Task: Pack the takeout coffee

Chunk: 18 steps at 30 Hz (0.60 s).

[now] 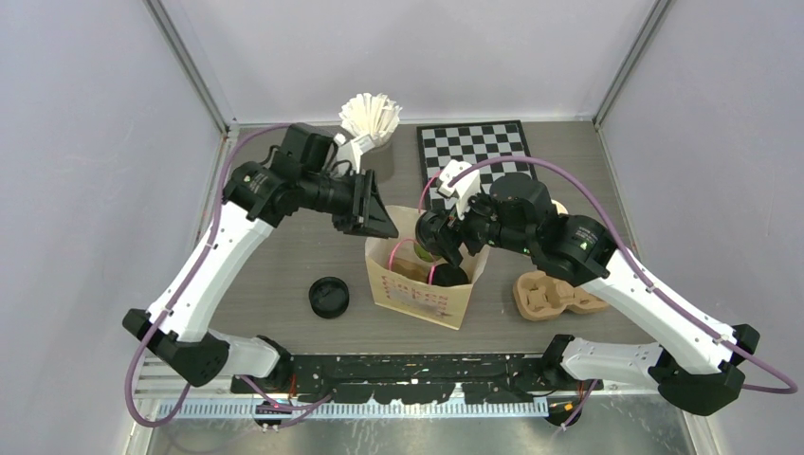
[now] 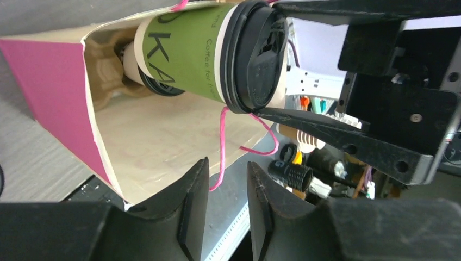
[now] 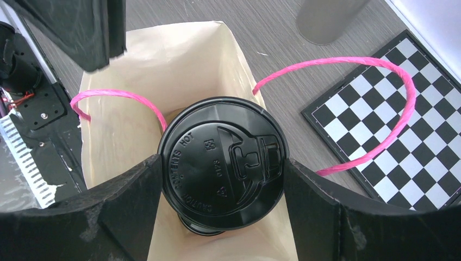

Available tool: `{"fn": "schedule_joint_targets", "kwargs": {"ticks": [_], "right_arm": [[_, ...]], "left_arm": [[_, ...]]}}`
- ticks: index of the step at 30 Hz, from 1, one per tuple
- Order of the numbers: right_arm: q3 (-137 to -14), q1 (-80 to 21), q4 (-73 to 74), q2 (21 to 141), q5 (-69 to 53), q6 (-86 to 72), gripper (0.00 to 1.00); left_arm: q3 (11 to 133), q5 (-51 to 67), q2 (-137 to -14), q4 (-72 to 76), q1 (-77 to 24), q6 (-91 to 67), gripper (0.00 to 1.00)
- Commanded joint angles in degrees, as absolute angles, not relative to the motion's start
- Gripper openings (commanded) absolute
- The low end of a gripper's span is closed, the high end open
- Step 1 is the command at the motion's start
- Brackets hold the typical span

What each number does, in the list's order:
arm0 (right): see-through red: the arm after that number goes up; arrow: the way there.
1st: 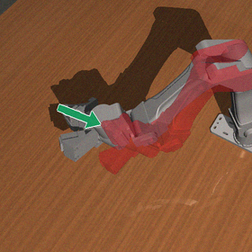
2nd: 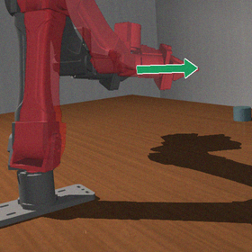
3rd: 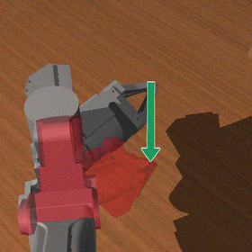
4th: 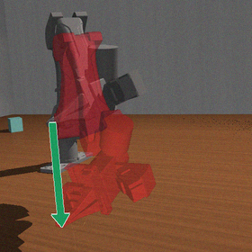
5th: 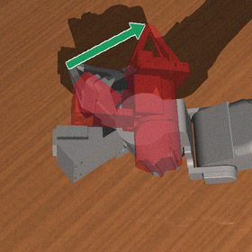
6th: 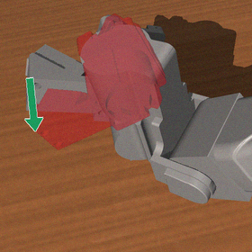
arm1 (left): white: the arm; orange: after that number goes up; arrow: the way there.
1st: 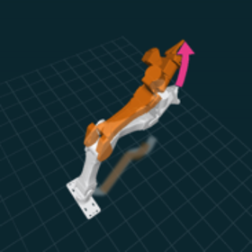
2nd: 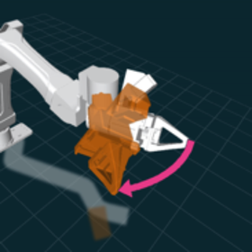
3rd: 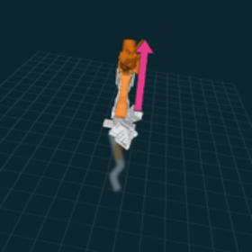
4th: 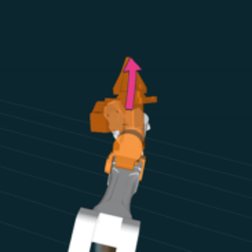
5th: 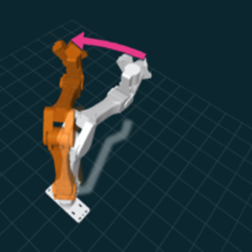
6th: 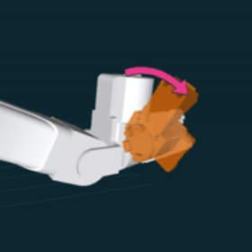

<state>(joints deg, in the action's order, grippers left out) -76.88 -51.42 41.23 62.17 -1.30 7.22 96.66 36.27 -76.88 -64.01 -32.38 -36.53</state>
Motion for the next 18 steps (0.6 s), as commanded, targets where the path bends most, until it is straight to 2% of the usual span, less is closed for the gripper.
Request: {"fn": "schedule_joint_targets", "kwargs": {"ticks": [1, 10, 18], "right_arm": [[-76.7, -51.7, 39.3, 61.2, -0.7, 6.9, 0.77], [-75.5, -51.7, 39.1, 60.5, -0.4, 6.2, 0.77], [-74.4, -51.7, 38.4, 60.3, -0.2, 5.5, 0.78]], "left_arm": [[93.0, 41.8, -76.2, -58.4, -33.4, -39.6, 0.35], [91.9, 42.7, -79.8, -55.5, -36.9, -37.8, 0.39], [90.5, 44.5, -77.2, -56.4, -37.0, -33.8, 0.18]]}}
